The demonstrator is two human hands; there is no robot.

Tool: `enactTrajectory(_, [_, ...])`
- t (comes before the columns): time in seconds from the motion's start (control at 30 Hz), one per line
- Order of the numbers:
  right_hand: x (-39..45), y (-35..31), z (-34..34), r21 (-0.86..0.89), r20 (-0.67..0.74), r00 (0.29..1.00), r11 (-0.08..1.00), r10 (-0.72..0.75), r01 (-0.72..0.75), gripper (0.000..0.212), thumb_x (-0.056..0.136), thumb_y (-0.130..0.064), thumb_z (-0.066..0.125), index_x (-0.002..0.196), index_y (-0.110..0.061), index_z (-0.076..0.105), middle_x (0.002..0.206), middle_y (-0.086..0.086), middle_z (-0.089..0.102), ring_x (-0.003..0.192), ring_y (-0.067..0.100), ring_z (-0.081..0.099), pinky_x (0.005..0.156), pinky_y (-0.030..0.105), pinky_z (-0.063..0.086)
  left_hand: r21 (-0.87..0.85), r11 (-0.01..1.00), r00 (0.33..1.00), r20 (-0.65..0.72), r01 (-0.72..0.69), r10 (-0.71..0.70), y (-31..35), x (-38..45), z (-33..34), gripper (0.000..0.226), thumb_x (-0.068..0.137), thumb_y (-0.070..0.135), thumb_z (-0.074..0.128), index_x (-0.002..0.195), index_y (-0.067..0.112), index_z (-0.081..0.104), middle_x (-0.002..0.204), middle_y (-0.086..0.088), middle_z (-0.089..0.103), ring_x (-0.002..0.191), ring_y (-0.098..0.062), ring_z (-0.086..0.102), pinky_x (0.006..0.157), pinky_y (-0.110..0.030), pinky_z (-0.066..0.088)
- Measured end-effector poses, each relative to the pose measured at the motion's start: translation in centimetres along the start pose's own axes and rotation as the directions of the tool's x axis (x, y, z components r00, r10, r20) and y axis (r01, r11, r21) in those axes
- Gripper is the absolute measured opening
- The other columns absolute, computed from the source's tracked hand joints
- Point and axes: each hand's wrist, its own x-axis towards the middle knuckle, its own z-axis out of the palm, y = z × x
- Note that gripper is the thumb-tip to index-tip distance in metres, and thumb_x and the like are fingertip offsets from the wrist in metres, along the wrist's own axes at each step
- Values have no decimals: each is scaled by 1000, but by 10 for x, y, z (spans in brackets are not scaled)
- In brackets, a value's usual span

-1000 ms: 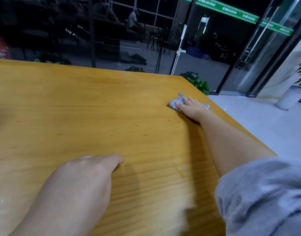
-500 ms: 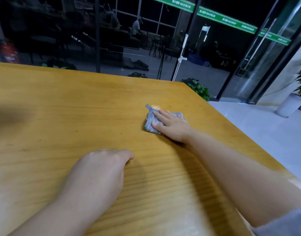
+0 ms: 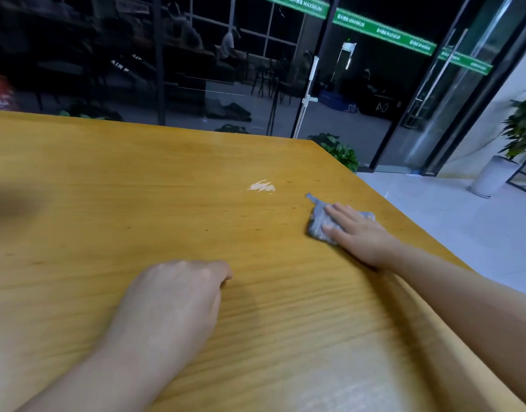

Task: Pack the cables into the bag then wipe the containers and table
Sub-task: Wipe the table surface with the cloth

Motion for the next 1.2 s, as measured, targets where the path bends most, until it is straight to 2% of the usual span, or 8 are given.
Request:
enactTrajectory(0.13, [55, 3, -5, 5, -42, 982, 983, 183, -183, 66, 95, -61, 16, 152, -30, 6, 161, -6, 0, 147, 18, -2, 117, 48, 2, -29, 1000, 1000, 22, -3, 4, 2, -2, -4, 24, 75, 19, 65, 93, 36, 66, 75, 16, 69, 68, -13, 66, 54, -30, 54])
enactTrajectory(0.23, [91, -15, -7, 38, -48, 953, 954, 299, -297, 70, 92, -64, 12, 153, -29, 7, 161, -2, 1, 147, 23, -1, 116, 52, 3, -65, 998, 1000, 20, 19, -18, 1, -6, -1, 33, 91, 24, 39, 119, 40, 49, 110, 17, 64, 101, -10, 60, 82, -30, 50])
enactTrajectory(0.3, [108, -30, -9, 46, -55, 928, 929, 369, -367, 72, 91, -65, 11, 153, -28, 7, 161, 0, 2, 147, 25, -1, 116, 54, 4, -58, 998, 998, 45, 34, -32, 1, -4, -3, 36, 93, 26, 34, 125, 41, 42, 116, 18, 60, 107, -8, 56, 86, -29, 48])
enactTrajectory(0.47, [130, -65, -11, 75, -38, 884, 883, 467, -463, 76, 90, -68, 13, 153, -26, 5, 161, 3, -2, 147, 28, -5, 115, 56, -2, -21, 1000, 999, 41, 15, -14, 1, 1, -4, 34, 93, 28, 33, 125, 37, 42, 114, 13, 61, 107, -10, 55, 83, -26, 47])
enactTrajectory(0.57, [134, -81, -11, 71, -31, 886, 885, 462, -459, 77, 90, -69, 13, 153, -25, 3, 161, 5, -3, 147, 29, -6, 114, 57, -4, -21, 1000, 1000, -5, 11, -11, -1, 3, 0, 27, 83, 19, 45, 100, 32, 61, 85, 10, 69, 81, -14, 65, 62, -31, 54])
enactTrajectory(0.67, [136, -102, -9, 49, -35, 913, 913, 406, -404, 77, 91, -69, 12, 153, -25, 2, 160, 5, -4, 147, 30, -6, 114, 57, -3, -38, 998, 997, -47, -59, 57, -5, 3, 8, 12, 56, 21, 57, 64, 27, 65, 49, 9, 59, 44, -16, 59, 33, -27, 45])
enactTrajectory(0.97, [111, -158, 4, -4, -36, 998, 998, 55, -55, 74, 92, -66, 12, 153, -24, 3, 160, 4, -5, 147, 27, -6, 115, 56, -2, -12, 996, 992, -93, -84, 82, -5, 1, 11, 5, 58, 25, 58, 59, 25, 62, 46, 7, 57, 42, -14, 57, 32, -26, 44])
enactTrajectory(1.2, [45, -169, 20, -30, -30, 970, 970, -241, 240, 71, 93, -65, 16, 152, -28, 4, 161, 1, -5, 147, 20, -7, 117, 51, -2, 16, 996, 993, -80, -83, 84, -3, 0, 10, 5, 59, 27, 57, 59, 25, 62, 46, 6, 58, 41, -16, 57, 33, -27, 43])
